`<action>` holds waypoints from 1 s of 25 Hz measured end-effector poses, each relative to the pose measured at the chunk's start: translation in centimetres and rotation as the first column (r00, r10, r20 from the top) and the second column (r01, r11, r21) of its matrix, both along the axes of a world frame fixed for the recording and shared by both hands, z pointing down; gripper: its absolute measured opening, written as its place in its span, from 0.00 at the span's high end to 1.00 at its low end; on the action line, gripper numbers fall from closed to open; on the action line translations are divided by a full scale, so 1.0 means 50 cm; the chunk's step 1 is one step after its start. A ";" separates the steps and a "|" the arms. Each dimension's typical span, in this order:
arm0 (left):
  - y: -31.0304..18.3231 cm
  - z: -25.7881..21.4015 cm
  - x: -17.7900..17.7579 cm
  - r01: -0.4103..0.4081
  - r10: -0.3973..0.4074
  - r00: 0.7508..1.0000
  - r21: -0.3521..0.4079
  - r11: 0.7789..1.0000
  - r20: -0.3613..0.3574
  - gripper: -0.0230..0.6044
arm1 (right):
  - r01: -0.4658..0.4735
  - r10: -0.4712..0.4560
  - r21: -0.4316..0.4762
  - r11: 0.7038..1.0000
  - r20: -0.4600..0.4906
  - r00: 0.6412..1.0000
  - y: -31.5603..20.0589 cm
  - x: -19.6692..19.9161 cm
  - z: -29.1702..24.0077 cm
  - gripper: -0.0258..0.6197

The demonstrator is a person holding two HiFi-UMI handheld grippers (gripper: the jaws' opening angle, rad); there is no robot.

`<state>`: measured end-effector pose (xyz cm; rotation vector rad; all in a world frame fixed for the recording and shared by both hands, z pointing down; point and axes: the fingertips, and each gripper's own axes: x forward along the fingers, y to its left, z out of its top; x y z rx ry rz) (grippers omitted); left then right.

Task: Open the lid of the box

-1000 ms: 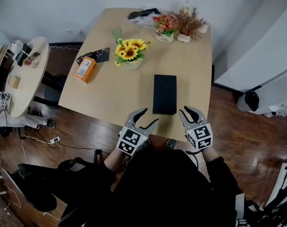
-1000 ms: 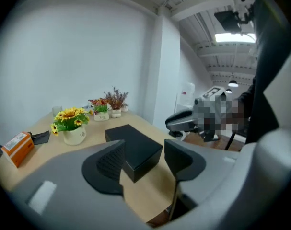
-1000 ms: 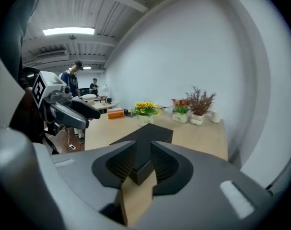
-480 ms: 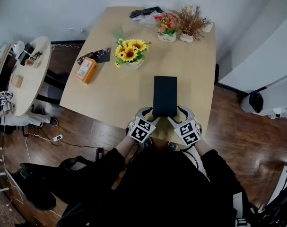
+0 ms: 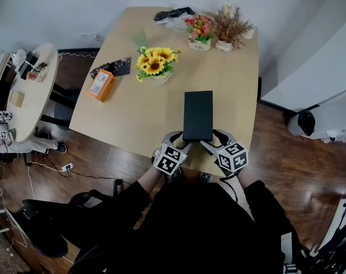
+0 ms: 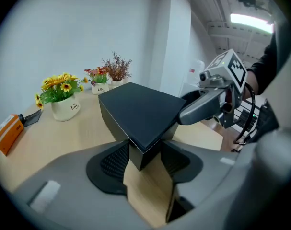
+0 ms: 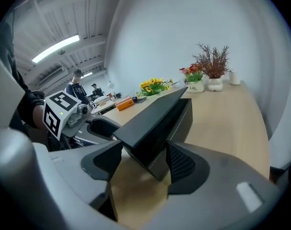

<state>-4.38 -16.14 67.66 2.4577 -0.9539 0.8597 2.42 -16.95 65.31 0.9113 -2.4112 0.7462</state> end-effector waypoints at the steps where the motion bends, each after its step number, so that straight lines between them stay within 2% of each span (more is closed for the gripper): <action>1: 0.001 -0.002 0.000 -0.004 0.004 1.000 0.004 1.000 0.004 0.66 | 0.003 -0.003 0.001 1.000 -0.008 1.000 0.001 0.000 0.001 0.50; 3: 0.004 -0.014 -0.008 -0.023 0.021 0.998 0.035 0.999 0.051 0.68 | 0.006 -0.006 -0.003 1.000 -0.020 1.000 0.003 -0.001 0.003 0.50; 5: 0.009 -0.043 -0.016 -0.063 0.046 0.989 0.118 0.991 0.142 0.71 | 0.008 -0.008 -0.012 1.000 -0.027 1.000 0.005 -0.001 0.007 0.51; 8: 0.019 -0.091 0.013 -0.194 0.132 0.960 0.249 0.949 0.245 0.71 | 0.005 -0.006 -0.018 1.000 -0.045 0.999 0.006 0.004 0.013 0.52; 10: 0.019 -0.100 0.039 -0.257 0.173 0.942 0.286 0.923 0.289 0.71 | -0.001 0.000 -0.027 1.000 -0.058 0.998 0.008 0.006 0.019 0.53; 12: 0.010 -0.089 0.048 -0.280 0.179 0.926 0.288 0.916 0.331 0.71 | -0.002 0.000 -0.033 0.999 -0.069 0.998 0.009 0.005 0.022 0.53; 14: 0.005 -0.077 0.050 -0.279 0.179 0.924 0.276 0.920 0.338 0.71 | 0.010 -0.012 -0.016 1.000 -0.102 0.995 0.010 0.006 0.021 0.54; 17: 0.005 -0.071 0.047 -0.280 0.181 0.924 0.272 0.921 0.338 0.71 | 0.016 -0.007 0.060 0.998 -0.142 0.990 0.002 0.008 0.000 0.56; 19: 0.005 -0.068 0.043 -0.279 0.181 0.923 0.267 0.922 0.338 0.71 | -0.021 0.034 0.104 0.994 -0.126 0.991 -0.014 0.011 -0.026 0.64; 21: 0.005 -0.069 0.044 -0.273 0.180 0.927 0.263 0.925 0.328 0.71 | -0.050 0.062 0.112 0.992 -0.114 0.992 -0.027 0.013 -0.041 0.70; 23: 0.005 -0.071 0.045 -0.270 0.176 0.928 0.267 0.925 0.329 0.71 | -0.030 0.041 0.098 0.995 -0.119 0.992 -0.028 0.009 -0.039 0.70; 24: 0.004 -0.072 0.043 -0.262 0.169 0.930 0.268 0.927 0.326 0.71 | 0.010 0.004 0.097 0.995 -0.138 0.990 -0.022 0.003 -0.032 0.64; 25: 0.002 -0.072 0.038 -0.244 0.157 0.936 0.263 0.933 0.314 0.71 | 0.064 -0.045 0.105 0.992 -0.174 0.984 -0.012 -0.004 -0.023 0.50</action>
